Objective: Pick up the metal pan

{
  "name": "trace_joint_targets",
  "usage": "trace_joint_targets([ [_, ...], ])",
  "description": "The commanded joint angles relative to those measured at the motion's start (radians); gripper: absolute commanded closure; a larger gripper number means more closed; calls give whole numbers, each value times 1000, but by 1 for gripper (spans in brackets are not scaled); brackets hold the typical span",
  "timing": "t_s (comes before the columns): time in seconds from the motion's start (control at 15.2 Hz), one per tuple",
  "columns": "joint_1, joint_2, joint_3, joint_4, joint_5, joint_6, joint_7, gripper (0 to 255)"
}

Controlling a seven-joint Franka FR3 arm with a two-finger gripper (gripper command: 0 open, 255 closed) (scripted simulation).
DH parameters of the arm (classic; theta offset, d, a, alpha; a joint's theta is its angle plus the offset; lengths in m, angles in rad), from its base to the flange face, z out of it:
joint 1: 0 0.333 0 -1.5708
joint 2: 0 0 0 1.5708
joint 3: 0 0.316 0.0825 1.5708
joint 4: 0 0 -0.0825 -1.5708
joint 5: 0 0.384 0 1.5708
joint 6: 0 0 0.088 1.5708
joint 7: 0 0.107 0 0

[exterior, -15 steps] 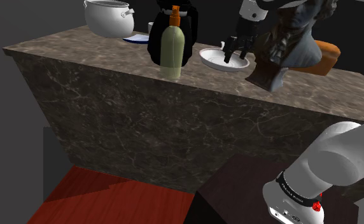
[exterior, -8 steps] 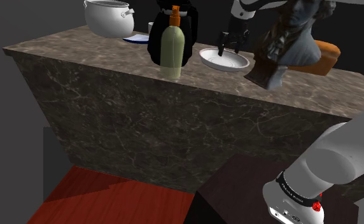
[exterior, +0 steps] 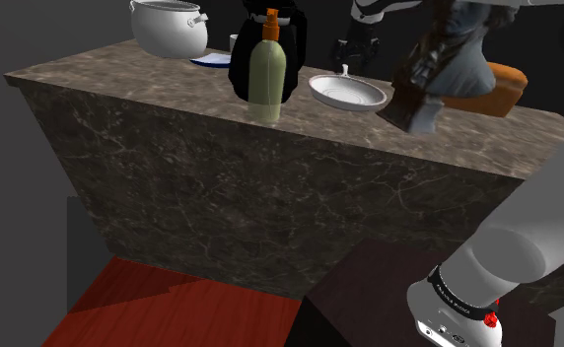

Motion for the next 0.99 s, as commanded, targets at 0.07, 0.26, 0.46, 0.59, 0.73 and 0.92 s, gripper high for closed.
trace_joint_targets([
  [0.07,-18,106,-18,134,-3,-8,23,0],
  [0.26,-38,206,-37,272,-1,-26,42,0],
  [0.46,-54,283,-51,385,4,-47,54,0],
  [0.59,-54,278,-52,351,2,-18,59,0],
  [0.73,-53,275,-52,320,-1,10,65,0],
  [0.92,-53,271,-52,267,-5,58,75,0],
])
